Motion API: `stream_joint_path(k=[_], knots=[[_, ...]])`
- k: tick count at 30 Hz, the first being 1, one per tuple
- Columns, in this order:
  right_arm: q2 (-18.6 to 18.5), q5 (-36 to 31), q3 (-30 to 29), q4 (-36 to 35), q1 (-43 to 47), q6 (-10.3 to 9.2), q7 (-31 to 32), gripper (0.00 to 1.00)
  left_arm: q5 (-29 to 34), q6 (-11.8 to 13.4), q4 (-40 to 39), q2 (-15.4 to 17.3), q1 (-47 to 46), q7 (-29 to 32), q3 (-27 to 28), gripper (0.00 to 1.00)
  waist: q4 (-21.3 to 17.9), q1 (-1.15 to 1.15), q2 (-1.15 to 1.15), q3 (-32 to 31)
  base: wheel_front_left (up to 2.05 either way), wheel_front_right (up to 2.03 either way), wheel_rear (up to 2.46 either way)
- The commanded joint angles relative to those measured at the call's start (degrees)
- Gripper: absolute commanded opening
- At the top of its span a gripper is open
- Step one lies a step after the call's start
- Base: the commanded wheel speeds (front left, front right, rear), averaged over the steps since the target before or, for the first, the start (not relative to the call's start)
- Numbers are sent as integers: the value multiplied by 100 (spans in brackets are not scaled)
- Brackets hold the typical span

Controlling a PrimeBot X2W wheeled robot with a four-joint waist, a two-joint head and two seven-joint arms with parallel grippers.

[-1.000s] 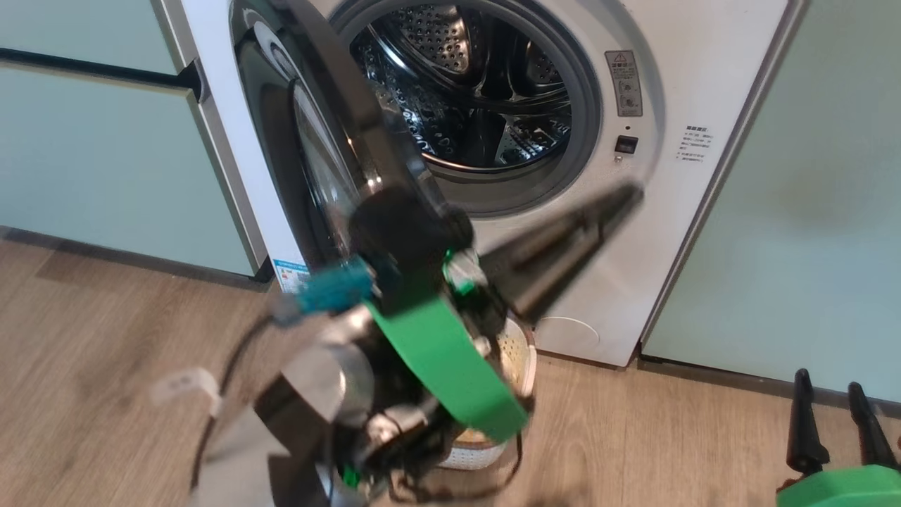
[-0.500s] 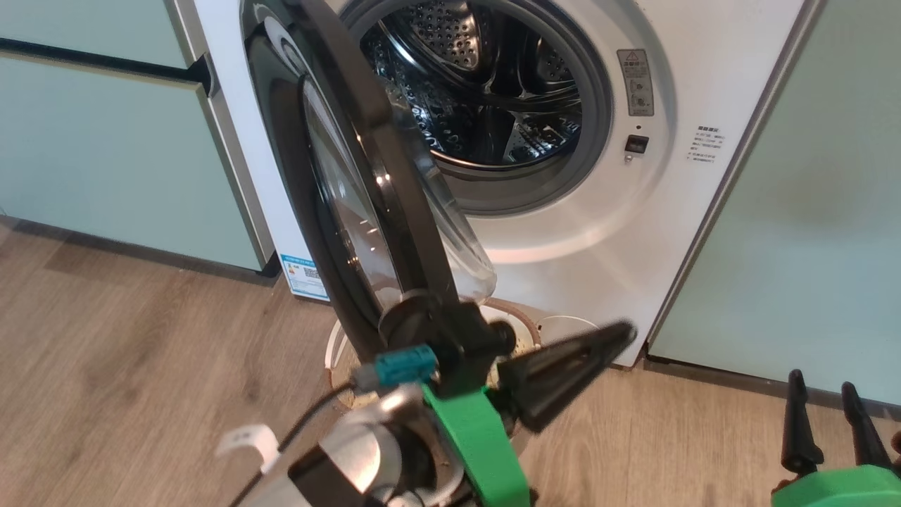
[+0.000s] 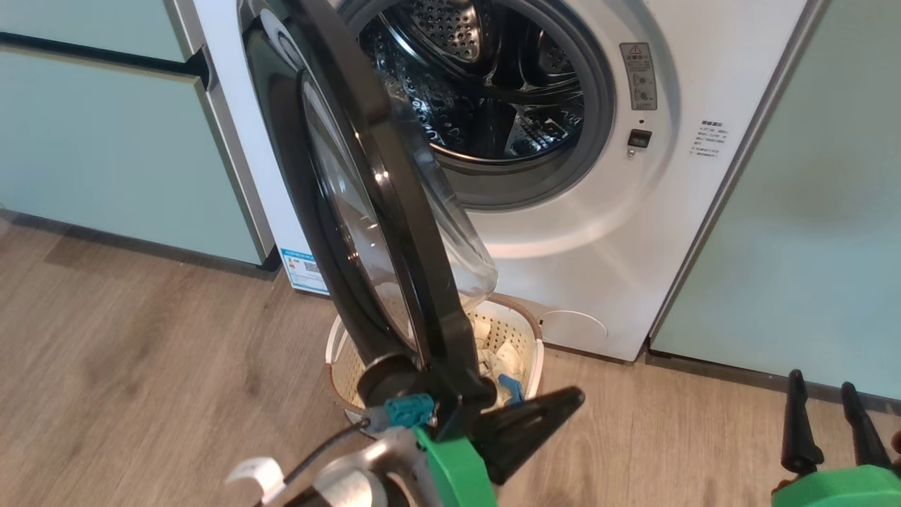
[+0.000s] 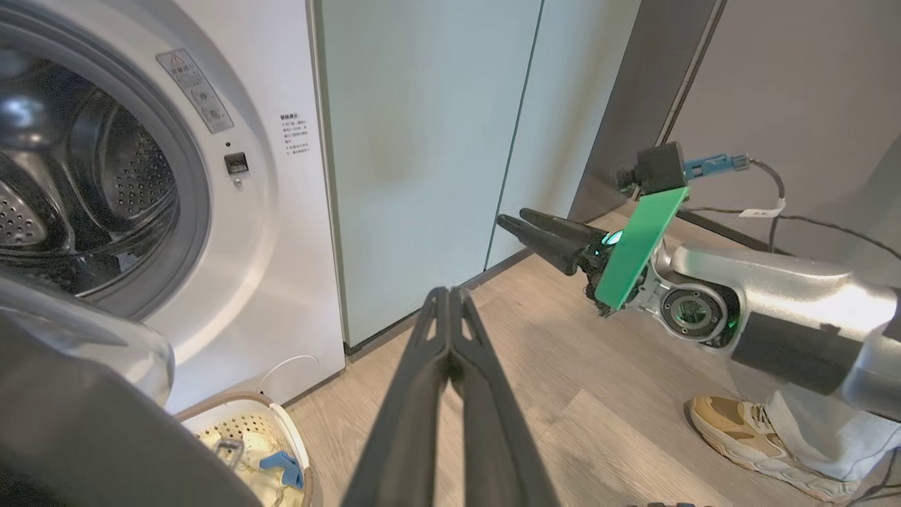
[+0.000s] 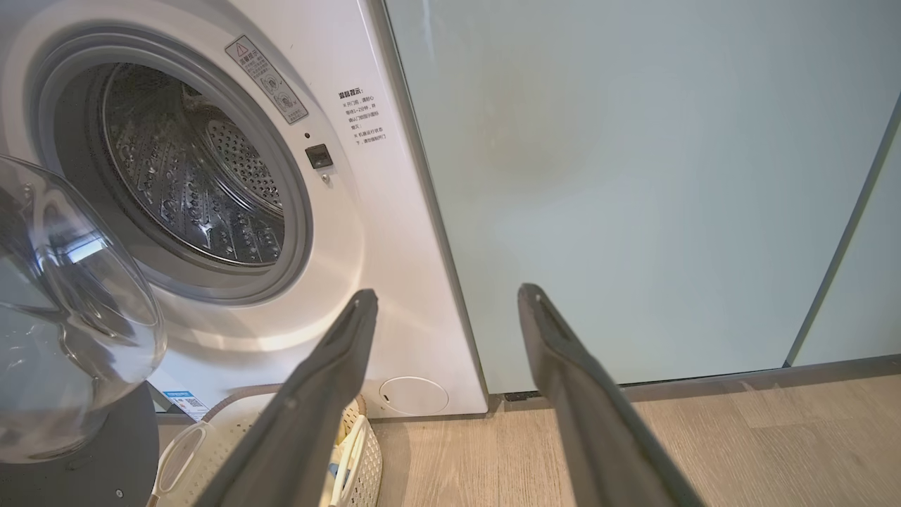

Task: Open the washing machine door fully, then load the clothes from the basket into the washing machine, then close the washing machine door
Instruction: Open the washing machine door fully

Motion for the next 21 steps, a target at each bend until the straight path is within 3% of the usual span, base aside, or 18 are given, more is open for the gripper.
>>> stream_joint_path(k=[1,5,21], knots=[[-109,22,97,-167,-129,26,-55,100,23,23,-139,73,-143,-39,178,0,9,0,0,8,0,0,0],[-109,20,94,-155,-159,26,-55,100,20,19,57,91,-75,-116,75,0,40,0,0,38,0,0,0],[-121,47,146,-152,-178,26,-55,100,-180,132,1556,-360,-123,-1129,218,0,-38,0,0,100,0,0,0]])
